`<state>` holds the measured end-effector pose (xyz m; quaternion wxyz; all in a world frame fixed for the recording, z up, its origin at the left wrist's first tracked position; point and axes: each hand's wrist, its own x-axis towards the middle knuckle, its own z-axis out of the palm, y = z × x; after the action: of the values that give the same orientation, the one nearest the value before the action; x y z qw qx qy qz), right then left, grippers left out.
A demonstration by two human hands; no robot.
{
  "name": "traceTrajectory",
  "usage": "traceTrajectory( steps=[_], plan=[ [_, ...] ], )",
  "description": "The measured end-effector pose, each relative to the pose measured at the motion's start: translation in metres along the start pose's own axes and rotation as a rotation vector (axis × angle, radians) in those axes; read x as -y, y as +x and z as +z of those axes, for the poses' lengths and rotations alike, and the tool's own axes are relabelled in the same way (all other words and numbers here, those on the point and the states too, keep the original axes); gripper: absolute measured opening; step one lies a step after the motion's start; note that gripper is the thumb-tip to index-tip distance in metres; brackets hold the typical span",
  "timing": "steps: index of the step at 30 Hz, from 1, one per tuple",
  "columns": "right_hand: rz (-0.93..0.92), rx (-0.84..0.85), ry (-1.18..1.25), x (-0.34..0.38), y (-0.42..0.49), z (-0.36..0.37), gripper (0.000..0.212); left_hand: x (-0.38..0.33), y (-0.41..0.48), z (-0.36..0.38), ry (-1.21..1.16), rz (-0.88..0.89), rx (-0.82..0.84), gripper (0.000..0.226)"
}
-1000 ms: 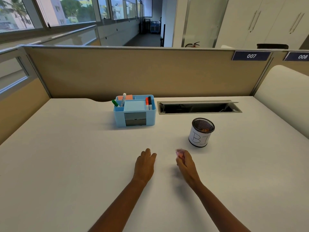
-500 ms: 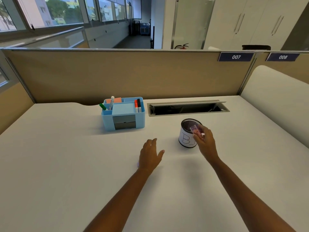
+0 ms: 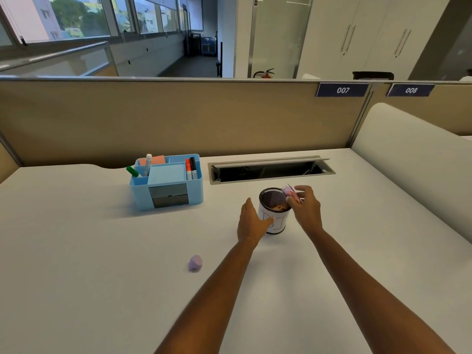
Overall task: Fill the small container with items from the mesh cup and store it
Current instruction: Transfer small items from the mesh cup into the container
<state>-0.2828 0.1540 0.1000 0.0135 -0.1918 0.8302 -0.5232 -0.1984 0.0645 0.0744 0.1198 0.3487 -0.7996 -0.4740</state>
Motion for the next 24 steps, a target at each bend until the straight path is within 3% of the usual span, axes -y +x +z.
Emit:
traceTrajectory(
  steps=[10,16,24],
  plan=[
    [-0.07,0.042,-0.106,-0.005,0.009,0.002,0.032,-0.001,0.014,0.023,-0.146,0.012,0.034,0.083],
    [-0.134,0.179,-0.167,-0.005,0.015,-0.008,0.029,0.003,0.022,0.022,-0.14,0.031,-0.019,0.087],
    [-0.073,0.361,-0.285,0.006,0.031,-0.011,0.03,0.01,0.024,0.03,-0.167,0.042,-0.088,0.091]
  ],
)
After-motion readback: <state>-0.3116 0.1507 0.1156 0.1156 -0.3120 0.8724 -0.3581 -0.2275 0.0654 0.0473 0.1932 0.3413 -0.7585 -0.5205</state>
